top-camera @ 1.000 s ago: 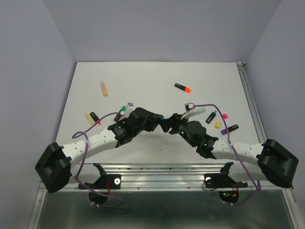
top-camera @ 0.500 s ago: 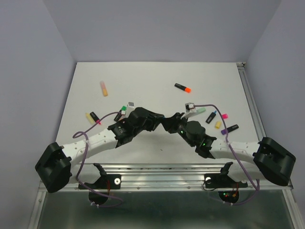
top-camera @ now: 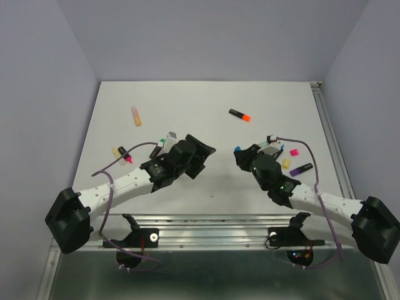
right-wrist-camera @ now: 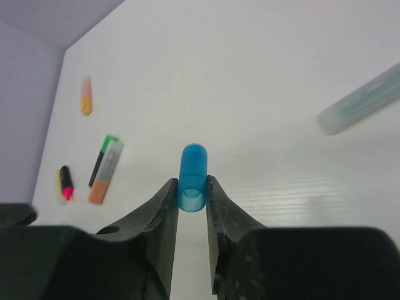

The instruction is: Open the pen caps

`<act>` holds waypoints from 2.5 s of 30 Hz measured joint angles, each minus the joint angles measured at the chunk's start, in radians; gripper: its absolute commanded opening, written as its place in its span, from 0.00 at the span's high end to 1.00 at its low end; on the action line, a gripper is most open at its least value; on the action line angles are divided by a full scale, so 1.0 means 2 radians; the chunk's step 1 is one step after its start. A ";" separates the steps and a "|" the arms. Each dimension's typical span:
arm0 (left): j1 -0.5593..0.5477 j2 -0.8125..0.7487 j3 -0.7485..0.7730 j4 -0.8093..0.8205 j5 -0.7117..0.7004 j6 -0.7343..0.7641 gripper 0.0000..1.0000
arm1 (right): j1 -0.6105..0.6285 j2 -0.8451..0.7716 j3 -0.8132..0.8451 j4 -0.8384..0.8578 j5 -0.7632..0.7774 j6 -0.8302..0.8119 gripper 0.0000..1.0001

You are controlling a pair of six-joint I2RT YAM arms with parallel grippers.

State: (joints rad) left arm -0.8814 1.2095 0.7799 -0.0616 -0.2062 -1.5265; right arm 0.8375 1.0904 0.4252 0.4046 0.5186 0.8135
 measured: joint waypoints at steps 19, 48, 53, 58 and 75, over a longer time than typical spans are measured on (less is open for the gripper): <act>0.149 0.038 0.083 -0.130 -0.032 0.332 0.01 | -0.307 0.049 0.005 -0.251 -0.075 -0.009 0.72; 0.233 0.235 0.136 -0.100 -0.030 0.568 0.12 | -0.314 -0.100 0.034 -0.318 -0.203 -0.085 0.00; 0.233 0.268 0.159 -0.105 -0.037 0.573 0.19 | -0.314 -0.104 0.034 -0.319 -0.207 -0.095 0.00; 0.233 0.272 0.161 -0.109 -0.037 0.571 0.21 | -0.314 -0.104 0.034 -0.318 -0.205 -0.097 0.00; 0.235 0.285 0.143 -0.082 -0.001 0.564 0.54 | -0.314 -0.102 0.034 -0.314 -0.198 -0.098 0.00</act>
State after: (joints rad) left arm -0.4122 1.7794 1.0653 -0.2260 -0.2081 -0.3992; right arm 0.2089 0.8856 0.4931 -0.2241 0.1219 0.6174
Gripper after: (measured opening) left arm 0.547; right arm 0.999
